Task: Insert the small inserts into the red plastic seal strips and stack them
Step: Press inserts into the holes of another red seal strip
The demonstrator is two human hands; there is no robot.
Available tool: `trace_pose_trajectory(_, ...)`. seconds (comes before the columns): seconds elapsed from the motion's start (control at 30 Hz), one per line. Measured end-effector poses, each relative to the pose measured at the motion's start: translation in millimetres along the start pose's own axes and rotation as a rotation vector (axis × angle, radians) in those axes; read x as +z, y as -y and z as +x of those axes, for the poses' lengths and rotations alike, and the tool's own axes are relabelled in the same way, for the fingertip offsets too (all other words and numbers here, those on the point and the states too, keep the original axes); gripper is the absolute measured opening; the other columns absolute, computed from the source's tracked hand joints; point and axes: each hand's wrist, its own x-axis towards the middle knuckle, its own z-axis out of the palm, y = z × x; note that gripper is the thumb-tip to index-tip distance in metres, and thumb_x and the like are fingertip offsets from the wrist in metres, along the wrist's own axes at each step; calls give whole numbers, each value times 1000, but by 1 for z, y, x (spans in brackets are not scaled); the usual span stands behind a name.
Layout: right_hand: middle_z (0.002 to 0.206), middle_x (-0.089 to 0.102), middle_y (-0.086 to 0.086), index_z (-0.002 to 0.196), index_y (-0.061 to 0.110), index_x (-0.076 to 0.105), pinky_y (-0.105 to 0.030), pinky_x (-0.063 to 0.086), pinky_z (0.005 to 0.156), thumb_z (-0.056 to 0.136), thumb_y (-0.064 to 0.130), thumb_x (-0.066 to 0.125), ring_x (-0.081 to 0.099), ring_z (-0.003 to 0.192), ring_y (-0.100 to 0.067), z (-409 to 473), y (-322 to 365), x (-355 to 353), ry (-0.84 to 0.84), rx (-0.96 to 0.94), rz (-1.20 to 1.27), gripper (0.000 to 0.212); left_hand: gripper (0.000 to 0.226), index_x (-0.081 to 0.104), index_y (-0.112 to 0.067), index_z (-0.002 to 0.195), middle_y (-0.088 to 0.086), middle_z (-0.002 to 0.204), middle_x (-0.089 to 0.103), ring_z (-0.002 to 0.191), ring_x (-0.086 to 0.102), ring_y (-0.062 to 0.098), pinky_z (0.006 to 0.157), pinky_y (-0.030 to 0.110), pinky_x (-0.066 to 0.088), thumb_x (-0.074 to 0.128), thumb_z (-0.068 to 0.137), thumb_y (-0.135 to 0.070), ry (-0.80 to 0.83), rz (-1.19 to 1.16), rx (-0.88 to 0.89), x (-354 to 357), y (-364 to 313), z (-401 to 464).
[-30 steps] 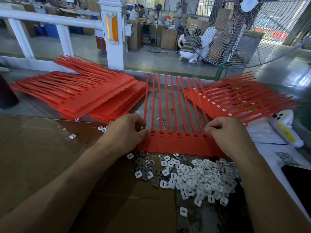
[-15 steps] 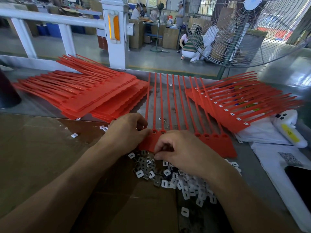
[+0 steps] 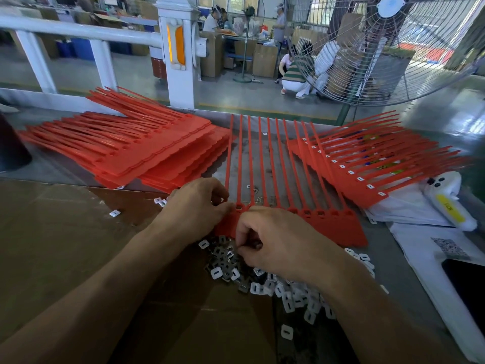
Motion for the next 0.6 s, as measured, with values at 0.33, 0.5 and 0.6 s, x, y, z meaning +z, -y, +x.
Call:
trace_pose_trajectory(0.33, 86, 67, 18, 93, 36, 64, -14, 51, 63, 94, 21, 72, 66, 80, 4, -2, -2, 1, -9, 32, 213, 17, 25, 68, -31, 110, -13, 102, 64, 98, 61, 11, 97, 46, 50, 69, 91, -46, 7, -9, -6, -1, -1, 0)
trace_pose_trajectory(0.5, 90, 69, 32, 91, 40, 72, -3, 46, 68, 93, 23, 75, 64, 85, 15, -7, -38, -22, -209, 170, 270, 17, 23, 68, -33, 106, -16, 98, 64, 95, 61, 8, 98, 46, 50, 70, 90, -49, 6, -34, -11, -2, 0, -2)
trace_pose_trajectory(0.6, 86, 72, 29, 82, 37, 74, -17, 46, 75, 91, 17, 77, 65, 85, 9, -18, -75, -39, -356, 301, 283, 22, 23, 69, -32, 107, -16, 98, 64, 95, 61, 8, 99, 47, 50, 71, 90, -48, 1, -46, -10, -1, -1, -2)
